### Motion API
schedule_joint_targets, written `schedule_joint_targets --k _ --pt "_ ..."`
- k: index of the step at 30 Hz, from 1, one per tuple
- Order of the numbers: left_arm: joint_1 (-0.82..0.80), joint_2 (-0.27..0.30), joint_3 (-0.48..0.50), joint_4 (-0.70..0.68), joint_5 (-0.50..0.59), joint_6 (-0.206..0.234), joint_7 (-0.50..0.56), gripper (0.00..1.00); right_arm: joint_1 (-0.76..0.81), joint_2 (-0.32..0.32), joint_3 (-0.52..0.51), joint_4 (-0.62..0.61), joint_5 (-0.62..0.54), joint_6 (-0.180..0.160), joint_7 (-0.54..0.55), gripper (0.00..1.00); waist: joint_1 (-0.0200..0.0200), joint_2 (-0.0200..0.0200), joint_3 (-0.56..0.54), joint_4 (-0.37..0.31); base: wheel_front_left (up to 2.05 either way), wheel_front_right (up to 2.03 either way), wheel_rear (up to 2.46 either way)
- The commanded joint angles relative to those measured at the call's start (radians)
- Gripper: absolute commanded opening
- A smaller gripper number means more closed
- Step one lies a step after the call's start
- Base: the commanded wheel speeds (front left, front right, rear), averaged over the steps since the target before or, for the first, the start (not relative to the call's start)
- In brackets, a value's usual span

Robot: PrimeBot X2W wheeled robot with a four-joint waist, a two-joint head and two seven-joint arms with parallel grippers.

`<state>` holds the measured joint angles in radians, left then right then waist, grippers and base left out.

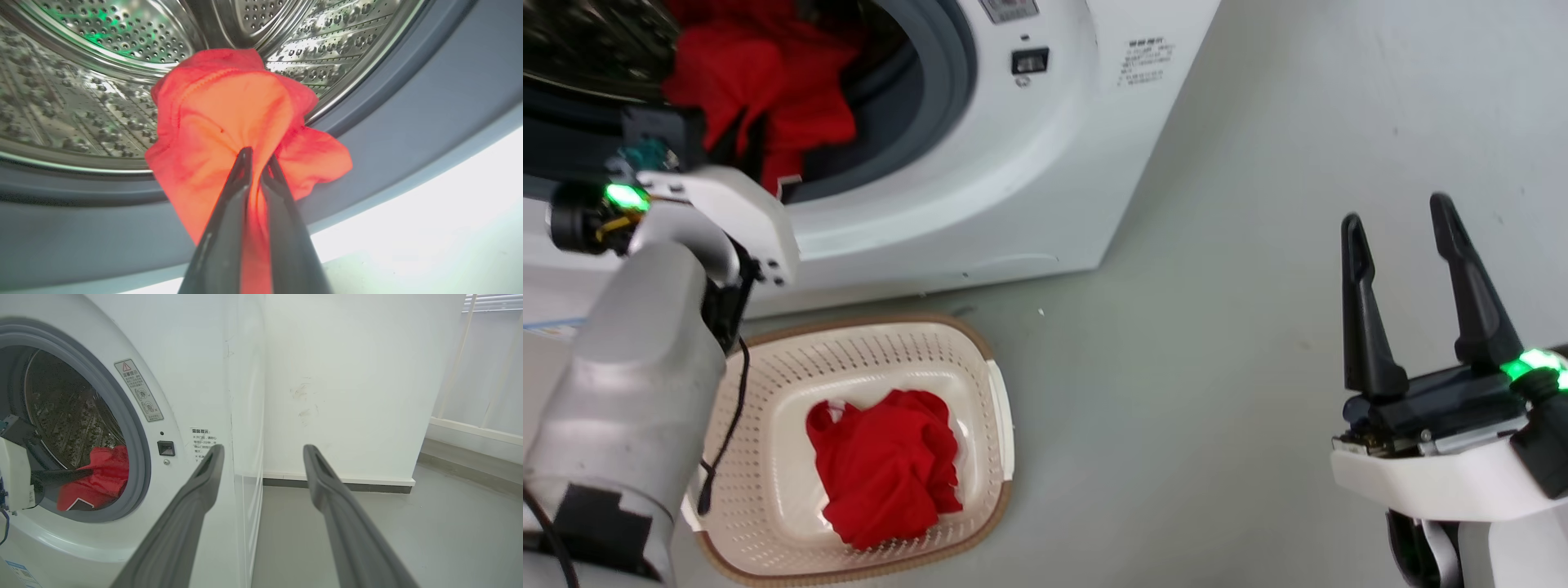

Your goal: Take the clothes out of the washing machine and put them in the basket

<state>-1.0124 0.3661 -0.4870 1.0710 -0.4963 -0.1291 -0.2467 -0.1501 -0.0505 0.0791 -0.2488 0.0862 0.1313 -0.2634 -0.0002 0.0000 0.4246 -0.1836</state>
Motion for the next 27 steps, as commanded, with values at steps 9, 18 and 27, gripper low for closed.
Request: schedule_joint_targets --k 9,18,27 --pt "0.223 0.024 -0.058 -0.198 -0.02 -0.001 -0.02 0.0 0.096 0.001 -0.003 0.026 -0.034 -0.001 -0.002 1.0 0.0002 0.0 -0.187 0.094 0.0 0.0 0.0" --pt "0.427 0.031 -0.147 -0.306 -0.011 -0.001 -0.004 0.0 0.141 0.001 0.004 0.034 -0.034 -0.001 -0.002 1.0 0.0002 0.0 -0.263 0.113 0.0 0.0 0.0" --pt "0.535 0.044 -0.247 -0.333 -0.018 -0.001 0.049 0.0 0.149 0.001 0.011 0.03 -0.035 -0.001 -0.002 1.0 0.0002 0.0 -0.259 0.094 0.0 0.0 0.0"
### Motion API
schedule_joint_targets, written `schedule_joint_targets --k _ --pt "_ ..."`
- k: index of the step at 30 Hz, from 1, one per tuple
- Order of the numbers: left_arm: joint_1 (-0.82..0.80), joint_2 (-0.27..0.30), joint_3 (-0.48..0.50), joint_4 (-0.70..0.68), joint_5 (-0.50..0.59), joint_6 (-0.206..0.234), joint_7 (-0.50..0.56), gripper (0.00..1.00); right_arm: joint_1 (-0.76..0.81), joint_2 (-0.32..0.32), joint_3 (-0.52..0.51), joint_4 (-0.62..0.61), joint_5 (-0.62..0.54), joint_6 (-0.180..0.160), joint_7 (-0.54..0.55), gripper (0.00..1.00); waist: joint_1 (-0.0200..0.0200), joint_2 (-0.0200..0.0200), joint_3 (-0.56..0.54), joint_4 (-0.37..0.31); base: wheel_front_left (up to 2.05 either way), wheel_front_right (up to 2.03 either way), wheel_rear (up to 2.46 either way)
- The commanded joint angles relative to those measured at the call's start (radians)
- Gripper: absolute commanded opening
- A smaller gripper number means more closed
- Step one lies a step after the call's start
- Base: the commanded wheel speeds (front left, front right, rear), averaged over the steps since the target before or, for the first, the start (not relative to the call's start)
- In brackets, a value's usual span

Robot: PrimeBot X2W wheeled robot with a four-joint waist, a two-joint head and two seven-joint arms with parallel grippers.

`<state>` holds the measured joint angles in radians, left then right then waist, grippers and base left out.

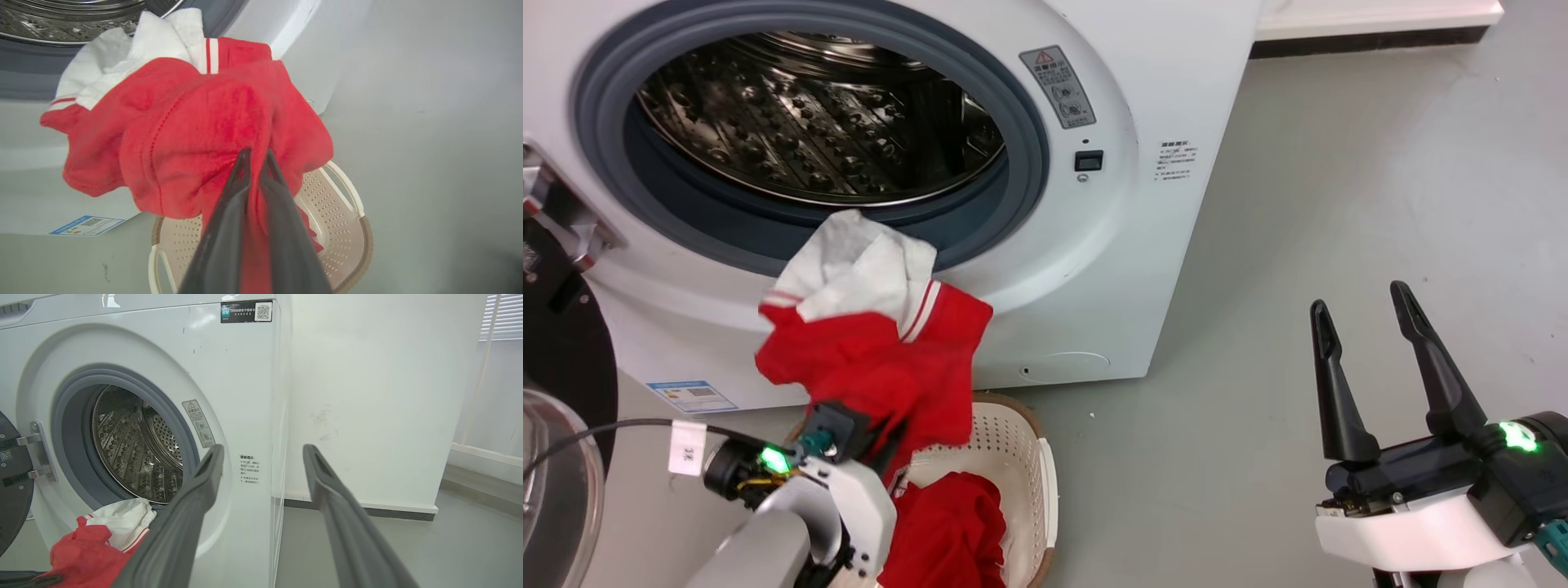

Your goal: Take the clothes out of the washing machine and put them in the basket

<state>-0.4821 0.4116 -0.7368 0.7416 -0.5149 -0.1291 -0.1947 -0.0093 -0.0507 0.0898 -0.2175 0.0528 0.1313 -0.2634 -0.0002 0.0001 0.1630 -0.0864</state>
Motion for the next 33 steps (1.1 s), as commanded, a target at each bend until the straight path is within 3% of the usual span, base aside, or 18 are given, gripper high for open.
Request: schedule_joint_targets --k 1,10,23,33 --pt "0.01 0.003 -0.006 -0.004 -0.001 -0.001 0.0 0.0 0.004 0.001 0.0 -0.001 0.0 -0.001 -0.002 1.0 0.0002 -0.0001 0.009 -0.008 0.0 0.0 0.0" --pt "0.022 -0.034 -0.063 0.08 -0.031 -0.001 0.028 0.0 -0.054 0.001 0.008 -0.018 0.005 -0.001 -0.002 1.0 0.0002 -0.0001 0.103 -0.056 0.0 0.0 0.0" --pt "-0.151 -0.117 -0.028 0.37 -0.121 -0.001 0.025 0.0 -0.209 0.001 0.039 -0.068 0.018 -0.001 -0.002 1.0 0.0002 -0.0001 0.38 -0.114 0.0 0.0 0.0" --pt "-0.295 -0.115 -0.012 0.511 -0.144 0.012 0.058 0.0 -0.299 0.001 0.04 -0.108 0.04 -0.001 -0.002 1.0 0.0002 -0.0001 0.575 -0.141 0.0 0.0 0.0"
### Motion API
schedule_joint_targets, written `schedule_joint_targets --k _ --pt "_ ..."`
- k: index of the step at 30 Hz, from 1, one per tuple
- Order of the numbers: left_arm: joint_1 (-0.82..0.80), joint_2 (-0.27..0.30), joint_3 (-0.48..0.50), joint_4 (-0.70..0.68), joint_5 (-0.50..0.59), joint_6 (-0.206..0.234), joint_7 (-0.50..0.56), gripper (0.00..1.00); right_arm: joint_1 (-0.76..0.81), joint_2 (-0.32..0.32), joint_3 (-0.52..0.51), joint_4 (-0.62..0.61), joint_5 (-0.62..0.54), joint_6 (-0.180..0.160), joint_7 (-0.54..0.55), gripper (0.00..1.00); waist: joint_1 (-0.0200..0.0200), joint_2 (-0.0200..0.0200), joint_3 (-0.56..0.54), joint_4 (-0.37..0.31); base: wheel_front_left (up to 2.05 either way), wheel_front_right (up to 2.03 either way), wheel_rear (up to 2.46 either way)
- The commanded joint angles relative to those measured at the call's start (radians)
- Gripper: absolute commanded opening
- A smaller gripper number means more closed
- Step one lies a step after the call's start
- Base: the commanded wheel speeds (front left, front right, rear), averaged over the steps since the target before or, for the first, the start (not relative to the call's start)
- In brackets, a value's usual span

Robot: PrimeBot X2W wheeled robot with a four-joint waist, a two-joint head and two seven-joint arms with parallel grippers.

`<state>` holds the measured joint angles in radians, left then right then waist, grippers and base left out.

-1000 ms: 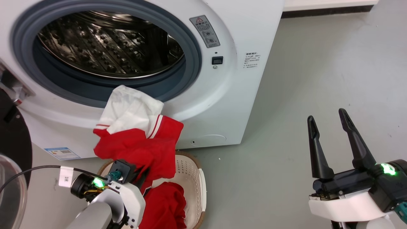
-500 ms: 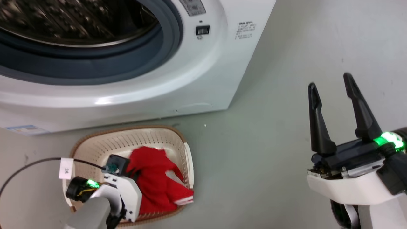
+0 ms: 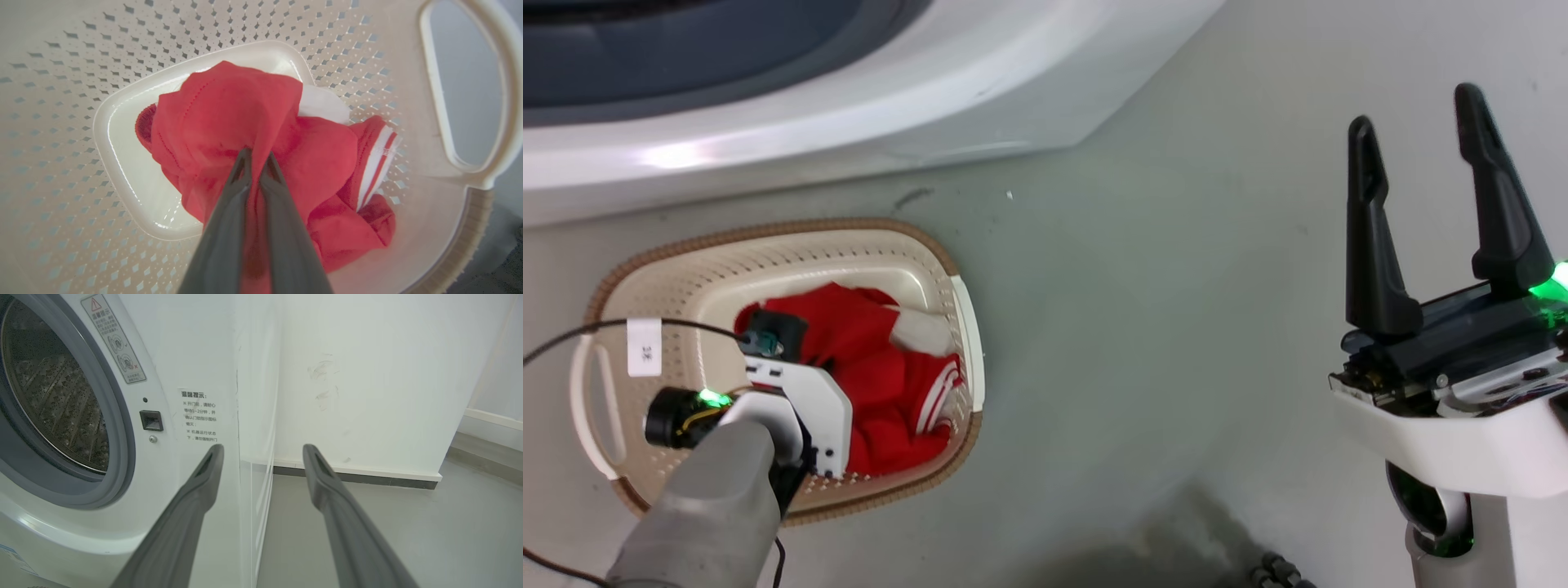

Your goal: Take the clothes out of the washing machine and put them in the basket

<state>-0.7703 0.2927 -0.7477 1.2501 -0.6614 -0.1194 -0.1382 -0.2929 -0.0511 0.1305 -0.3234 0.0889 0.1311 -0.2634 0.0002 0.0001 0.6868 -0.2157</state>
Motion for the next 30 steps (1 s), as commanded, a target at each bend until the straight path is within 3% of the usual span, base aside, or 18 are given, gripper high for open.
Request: schedule_joint_targets --k 1,5,13,14,15,16,30 --pt "-0.019 0.005 -0.003 0.009 0.005 0.009 0.007 0.0 -0.021 0.002 -0.002 -0.006 0.006 -0.001 -0.002 1.0 -0.0002 -0.0001 0.069 -0.012 0.0 0.0 0.0" --pt "-0.069 0.013 -0.008 0.024 0.015 0.058 0.033 0.0 -0.043 0.002 0.004 -0.013 0.011 -0.001 -0.002 1.0 -0.0002 -0.0001 0.127 -0.015 0.0 0.0 0.0" --pt "-0.116 0.016 -0.017 0.034 0.019 0.092 0.053 0.0 -0.059 0.001 -0.007 -0.009 0.02 -0.001 -0.002 1.0 -0.0002 -0.0001 0.179 -0.02 0.0 0.0 0.0" --pt "-0.119 0.017 -0.018 0.034 0.019 0.092 0.051 0.14 -0.06 0.001 -0.008 -0.007 0.02 -0.001 -0.002 1.0 -0.0002 -0.0001 0.179 -0.02 0.0 0.0 0.0" --pt "-0.121 0.019 -0.023 0.034 0.025 0.096 0.044 0.67 -0.061 0.001 -0.008 -0.004 0.021 -0.001 -0.002 1.0 -0.0002 -0.0001 0.177 -0.021 0.0 0.0 0.0" --pt "-0.12 0.02 -0.03 0.035 0.032 0.1 0.038 1.0 -0.061 0.001 -0.008 0.0 0.021 -0.001 -0.002 1.0 -0.0002 -0.0001 0.172 -0.021 0.0 0.0 0.0" --pt "-0.015 -0.05 -0.012 0.017 0.002 0.083 -0.119 1.0 0.023 0.001 -0.023 0.055 -0.012 -0.001 -0.002 1.0 -0.0002 -0.0001 -0.053 0.034 0.0 0.0 0.0"
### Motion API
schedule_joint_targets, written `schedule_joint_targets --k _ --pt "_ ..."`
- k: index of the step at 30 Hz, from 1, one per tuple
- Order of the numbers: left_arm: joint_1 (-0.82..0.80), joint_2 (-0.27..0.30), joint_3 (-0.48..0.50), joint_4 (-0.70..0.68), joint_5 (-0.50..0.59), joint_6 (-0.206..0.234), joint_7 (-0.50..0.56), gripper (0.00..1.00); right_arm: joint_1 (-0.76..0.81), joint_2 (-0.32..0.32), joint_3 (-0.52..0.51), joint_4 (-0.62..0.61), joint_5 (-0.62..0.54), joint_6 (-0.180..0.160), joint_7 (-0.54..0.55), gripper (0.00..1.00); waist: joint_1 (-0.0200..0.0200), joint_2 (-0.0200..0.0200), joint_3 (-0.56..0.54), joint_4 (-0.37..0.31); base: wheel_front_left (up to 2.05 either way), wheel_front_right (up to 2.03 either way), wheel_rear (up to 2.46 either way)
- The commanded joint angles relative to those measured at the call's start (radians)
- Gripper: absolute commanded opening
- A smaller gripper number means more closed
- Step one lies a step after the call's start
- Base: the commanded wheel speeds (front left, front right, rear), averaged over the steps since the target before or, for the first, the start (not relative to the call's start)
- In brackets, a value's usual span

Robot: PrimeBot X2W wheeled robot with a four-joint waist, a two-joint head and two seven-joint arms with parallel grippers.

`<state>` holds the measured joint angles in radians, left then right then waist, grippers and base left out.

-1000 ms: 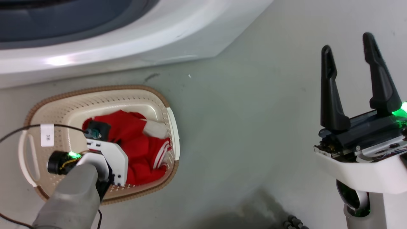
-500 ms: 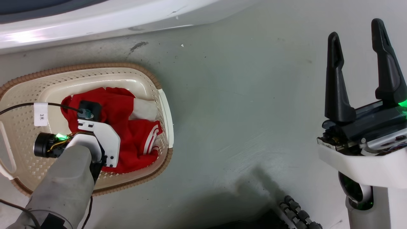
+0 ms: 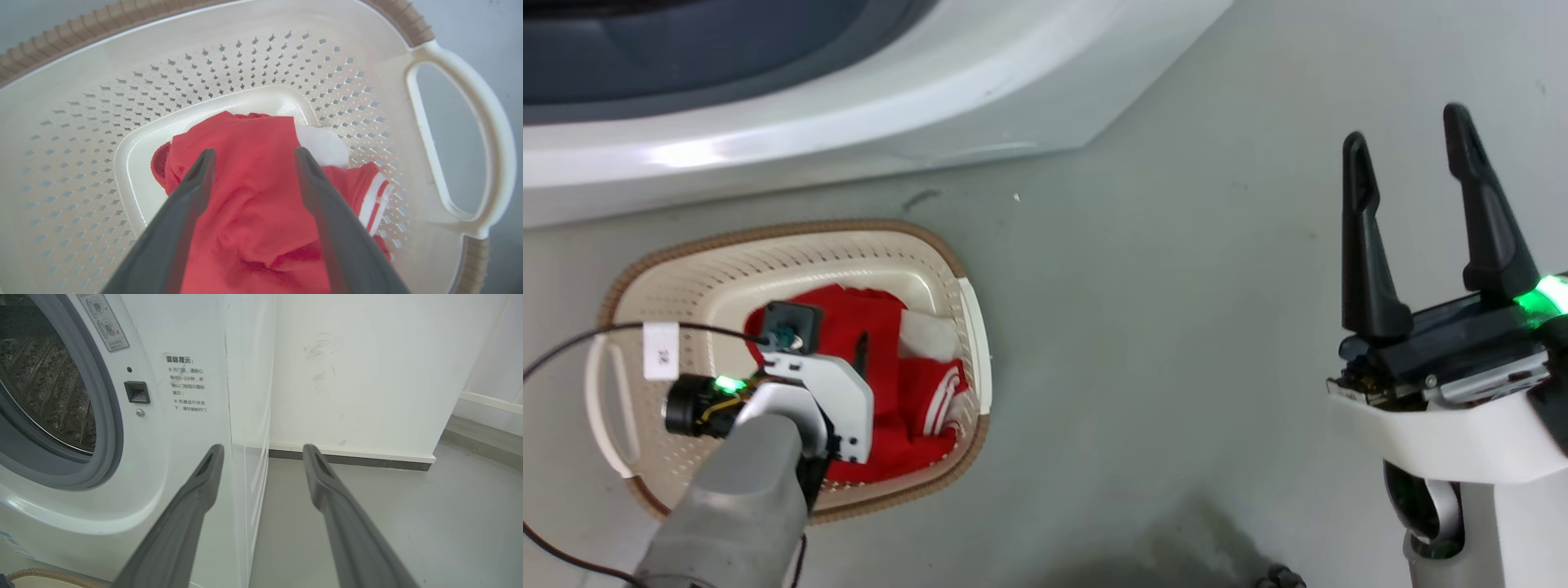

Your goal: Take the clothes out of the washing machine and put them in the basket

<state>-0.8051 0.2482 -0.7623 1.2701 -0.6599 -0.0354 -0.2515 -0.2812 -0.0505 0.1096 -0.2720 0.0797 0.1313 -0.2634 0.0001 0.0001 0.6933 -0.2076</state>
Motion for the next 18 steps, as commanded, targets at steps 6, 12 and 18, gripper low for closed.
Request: schedule_joint_targets --k 6,12,18 --pt "0.107 0.014 0.074 -0.185 0.034 0.04 -0.014 1.0 0.068 0.001 -0.016 0.032 -0.028 -0.001 -0.002 1.0 -0.0001 -0.0001 -0.184 0.055 0.0 0.0 0.0" --pt "0.267 0.034 0.224 -0.432 0.132 0.094 -0.014 1.0 0.147 0.001 -0.042 0.058 -0.037 -0.001 -0.002 1.0 -0.0001 -0.0001 -0.315 0.087 0.0 0.0 0.0" --pt "0.409 0.015 0.383 -0.618 0.222 0.115 -0.014 1.0 0.206 0.0 -0.052 0.07 -0.043 -0.001 -0.002 1.0 -0.0001 -0.0001 -0.398 0.11 0.0 0.0 0.0"
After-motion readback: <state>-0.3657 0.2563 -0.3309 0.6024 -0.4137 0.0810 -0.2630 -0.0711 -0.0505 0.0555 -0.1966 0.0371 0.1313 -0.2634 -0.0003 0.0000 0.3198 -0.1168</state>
